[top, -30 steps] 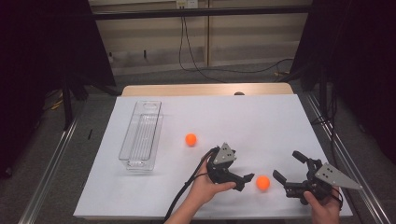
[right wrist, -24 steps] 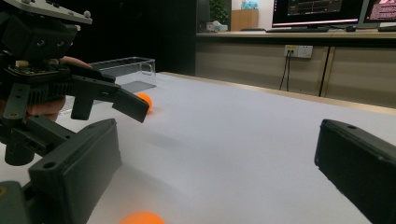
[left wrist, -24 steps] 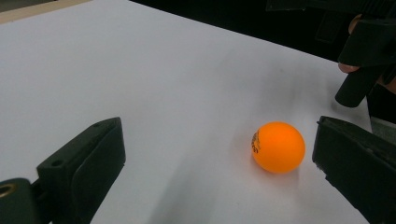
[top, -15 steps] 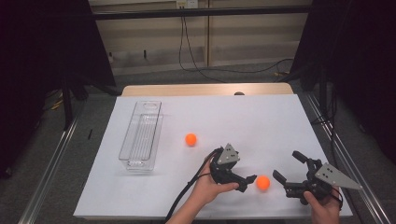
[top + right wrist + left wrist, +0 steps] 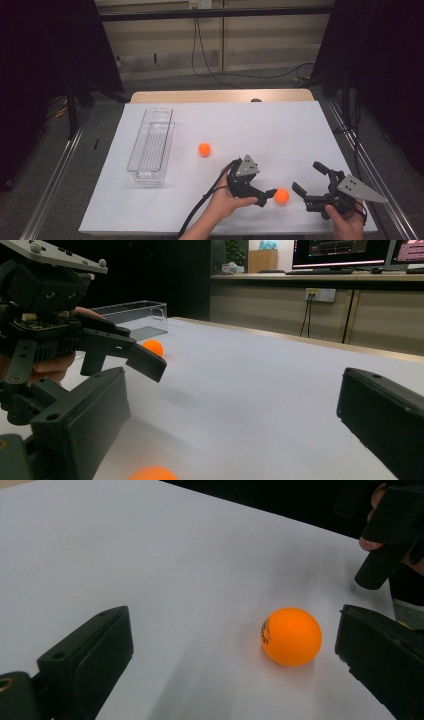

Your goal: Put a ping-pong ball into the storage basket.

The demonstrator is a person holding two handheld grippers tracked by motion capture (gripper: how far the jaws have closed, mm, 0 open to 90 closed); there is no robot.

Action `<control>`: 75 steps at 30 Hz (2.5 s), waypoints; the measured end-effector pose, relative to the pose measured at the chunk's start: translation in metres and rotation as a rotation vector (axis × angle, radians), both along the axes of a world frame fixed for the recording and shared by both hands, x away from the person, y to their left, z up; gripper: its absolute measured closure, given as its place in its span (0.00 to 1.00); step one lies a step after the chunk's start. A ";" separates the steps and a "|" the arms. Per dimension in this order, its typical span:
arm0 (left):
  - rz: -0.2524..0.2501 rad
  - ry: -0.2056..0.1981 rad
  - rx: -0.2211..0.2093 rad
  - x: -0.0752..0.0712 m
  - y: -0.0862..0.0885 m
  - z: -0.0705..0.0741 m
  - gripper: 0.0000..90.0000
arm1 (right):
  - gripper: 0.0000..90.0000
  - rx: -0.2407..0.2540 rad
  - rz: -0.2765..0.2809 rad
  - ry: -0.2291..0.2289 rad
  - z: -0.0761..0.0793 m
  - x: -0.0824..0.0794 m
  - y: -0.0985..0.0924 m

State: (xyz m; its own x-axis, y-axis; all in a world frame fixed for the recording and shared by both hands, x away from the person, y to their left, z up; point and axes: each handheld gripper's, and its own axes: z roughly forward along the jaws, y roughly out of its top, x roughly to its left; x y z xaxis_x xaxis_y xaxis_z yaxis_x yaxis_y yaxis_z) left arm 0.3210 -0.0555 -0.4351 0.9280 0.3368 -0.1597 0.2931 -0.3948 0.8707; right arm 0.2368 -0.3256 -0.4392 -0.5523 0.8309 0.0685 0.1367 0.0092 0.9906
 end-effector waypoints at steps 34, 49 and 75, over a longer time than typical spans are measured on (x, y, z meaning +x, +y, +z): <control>-0.015 0.034 0.057 -0.002 -0.015 -0.006 0.04 | 0.00 -0.004 0.005 -0.001 0.000 0.000 0.000; -0.036 0.042 0.078 -0.004 -0.020 -0.009 0.07 | 0.00 -0.004 0.005 -0.002 0.000 0.000 0.001; -0.103 0.083 0.082 -0.003 -0.031 -0.012 0.23 | 0.00 -0.003 0.003 -0.001 0.000 0.000 0.000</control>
State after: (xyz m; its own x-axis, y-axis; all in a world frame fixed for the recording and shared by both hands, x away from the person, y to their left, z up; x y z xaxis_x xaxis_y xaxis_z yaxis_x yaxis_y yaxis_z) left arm 0.3175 -0.0865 -0.4468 0.9430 0.2553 -0.2133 0.3171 -0.4955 0.8087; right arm 0.2370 -0.3252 -0.4390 -0.5547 0.8295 0.0655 0.1355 0.0124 0.9907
